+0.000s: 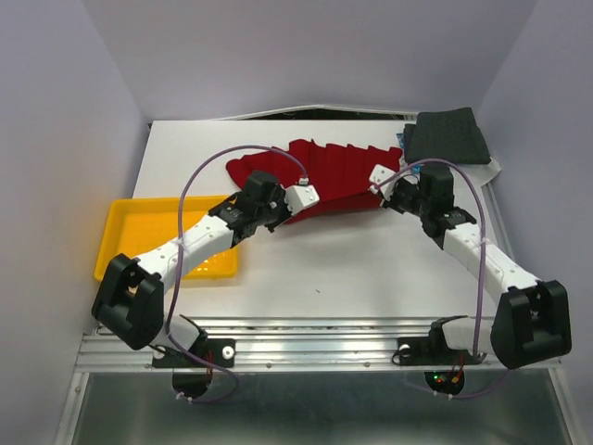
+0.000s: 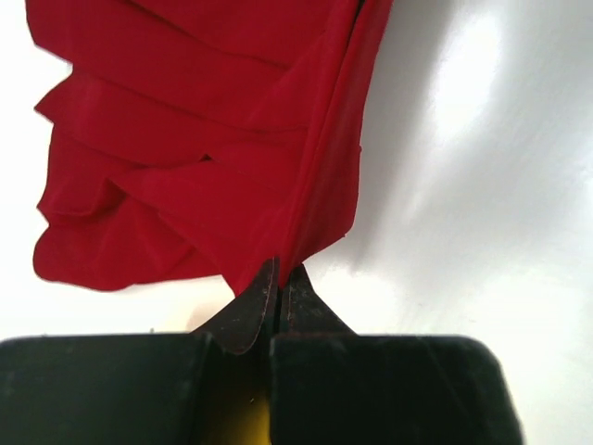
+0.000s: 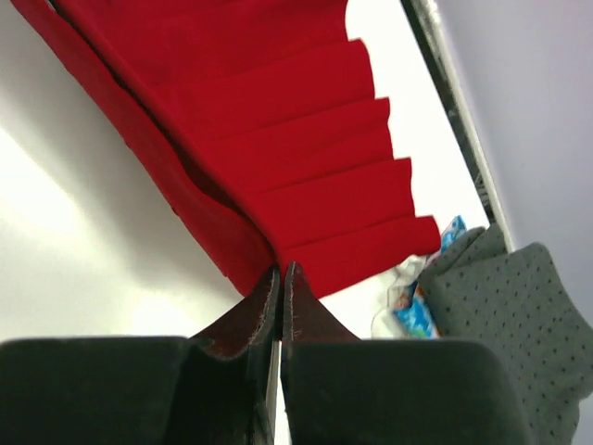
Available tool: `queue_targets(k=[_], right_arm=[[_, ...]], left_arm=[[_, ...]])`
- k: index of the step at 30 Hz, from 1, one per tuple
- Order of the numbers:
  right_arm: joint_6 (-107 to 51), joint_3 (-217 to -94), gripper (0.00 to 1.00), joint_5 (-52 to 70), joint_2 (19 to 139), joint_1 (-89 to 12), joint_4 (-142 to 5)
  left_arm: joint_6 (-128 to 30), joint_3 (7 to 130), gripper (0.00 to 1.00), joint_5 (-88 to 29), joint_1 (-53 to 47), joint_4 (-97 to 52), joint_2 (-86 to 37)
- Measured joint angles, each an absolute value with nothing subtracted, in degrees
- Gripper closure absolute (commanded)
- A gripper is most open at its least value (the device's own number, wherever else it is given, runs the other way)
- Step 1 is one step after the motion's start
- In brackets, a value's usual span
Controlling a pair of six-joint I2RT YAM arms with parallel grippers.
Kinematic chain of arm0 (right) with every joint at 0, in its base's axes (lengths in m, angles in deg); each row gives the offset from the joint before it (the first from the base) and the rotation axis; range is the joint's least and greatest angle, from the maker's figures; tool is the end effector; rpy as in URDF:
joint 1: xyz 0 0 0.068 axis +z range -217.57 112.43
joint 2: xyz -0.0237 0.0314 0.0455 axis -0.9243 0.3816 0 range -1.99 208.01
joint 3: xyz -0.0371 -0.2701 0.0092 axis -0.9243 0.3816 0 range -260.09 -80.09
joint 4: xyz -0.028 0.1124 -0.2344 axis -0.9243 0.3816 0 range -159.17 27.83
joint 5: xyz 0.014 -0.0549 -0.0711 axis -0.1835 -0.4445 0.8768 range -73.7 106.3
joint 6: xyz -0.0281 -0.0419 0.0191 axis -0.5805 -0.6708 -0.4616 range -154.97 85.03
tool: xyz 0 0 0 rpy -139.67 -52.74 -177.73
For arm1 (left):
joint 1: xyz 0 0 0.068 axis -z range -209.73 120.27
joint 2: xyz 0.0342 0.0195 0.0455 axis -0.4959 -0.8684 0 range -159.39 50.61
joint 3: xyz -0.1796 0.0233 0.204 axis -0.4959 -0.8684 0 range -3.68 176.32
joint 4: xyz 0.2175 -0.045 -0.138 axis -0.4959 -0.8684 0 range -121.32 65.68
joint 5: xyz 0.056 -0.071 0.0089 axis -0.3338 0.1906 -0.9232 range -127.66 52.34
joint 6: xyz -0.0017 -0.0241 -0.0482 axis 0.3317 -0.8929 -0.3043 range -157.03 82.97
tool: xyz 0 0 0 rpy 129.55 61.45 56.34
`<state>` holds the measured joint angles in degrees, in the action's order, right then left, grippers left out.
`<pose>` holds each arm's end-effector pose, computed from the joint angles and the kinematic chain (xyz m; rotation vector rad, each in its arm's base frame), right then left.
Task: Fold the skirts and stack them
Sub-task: Flatten the skirt out
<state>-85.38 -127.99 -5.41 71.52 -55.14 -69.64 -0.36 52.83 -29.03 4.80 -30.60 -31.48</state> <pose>0.2793 0.0750 0.2693 -1.2271 1.5502 -0.0500 0.2633 -0.1877 0.2657 1.3069 1.6728 -0.1378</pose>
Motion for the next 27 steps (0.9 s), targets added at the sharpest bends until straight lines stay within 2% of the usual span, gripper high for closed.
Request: queue_targets(k=[1, 2, 3, 4, 5, 6, 7, 8, 9, 11, 13, 16, 17, 18, 19, 21, 23, 27], right_arm=[[-86.23, -127.82, 0.98, -5.50, 70.54, -55.27, -68.00], [-87.43, -126.92, 0.90, -5.85, 68.92, -55.52, -65.46], [-87.91, -126.46, 0.80, -6.05, 68.18, -55.58, -63.98], [-88.88, -125.52, 0.50, -6.44, 66.34, -55.73, -60.90], [-90.03, -124.76, 0.36, -6.97, 64.79, -55.84, -57.73], [-91.15, -124.23, 0.28, -7.38, 63.17, -55.89, -54.27], [-92.18, -123.97, 0.22, -7.80, 61.75, -56.00, -51.30], [-93.42, -123.69, 0.08, -8.30, 59.92, -56.13, -48.22], [-94.51, -123.47, 0.04, -8.82, 57.05, -56.28, -44.70], [-95.45, -123.42, 0.00, -9.22, 52.77, -56.30, -40.33], [-95.63, -123.45, 0.01, -9.22, 49.90, -56.28, -38.32], [-94.58, -124.01, 0.06, -8.06, 49.38, -56.28, -37.14], [-92.90, -125.57, 0.11, -7.40, 51.48, -56.30, -36.42], [-91.35, -127.47, 0.15, -6.77, 54.36, -56.28, -36.37], [-89.27, -129.79, 0.23, -6.29, 57.58, -56.30, -36.48], [-85.16, -134.44, 0.28, -5.72, 65.03, -56.30, -36.55], [-81.49, -139.47, 0.36, -5.26, 72.35, -56.30, -36.61], [-75.61, -146.64, 0.41, -3.91, 84.29, -56.30, -36.85]], left_arm=[[-0.93, 52.57, 0.91, -28.60, 5.52, -31.17, -30.64], [-1.43, 52.04, 0.77, -28.09, 6.59, -31.96, -29.75], [-1.96, 51.15, 0.68, -27.37, 7.62, -33.03, -29.01], [-2.07, 50.36, 0.61, -26.56, 8.69, -34.12, -28.37], [-2.44, 49.64, 0.37, -25.25, 9.98, -35.52, -27.85], [-2.59, 49.11, 0.14, -24.01, 11.05, -37.34, -27.30], [-2.83, 48.78, 0.02, -22.74, 11.75, -38.95, -26.82], [-2.59, 48.50, 0.01, -21.08, 12.58, -41.05, -26.08], [-2.42, 48.48, 0.01, -18.94, 13.54, -43.57, -24.83], [-2.11, 48.52, 0.02, -15.64, 14.22, -46.63, -22.32], [-2.44, 49.05, 0.04, -13.93, 14.37, -49.25, -19.10], [-3.66, 51.89, 0.14, -13.62, 13.12, -50.63, -16.98], [-4.43, 53.27, 0.19, -13.47, 11.29, -50.41, -17.22], [-5.04, 54.23, 0.28, -13.43, 9.45, -50.06, -17.75], [-5.85, 55.10, 0.33, -13.47, 7.46, -49.93, -18.56], [-8.58, 57.46, 0.42, -13.91, 3.05, -49.64, -22.25], [-11.03, 59.91, 0.43, -14.46, -0.49, -49.29, -27.48], [-14.72, 60.83, 0.44, -16.64, -3.01, -48.66, -35.39]])
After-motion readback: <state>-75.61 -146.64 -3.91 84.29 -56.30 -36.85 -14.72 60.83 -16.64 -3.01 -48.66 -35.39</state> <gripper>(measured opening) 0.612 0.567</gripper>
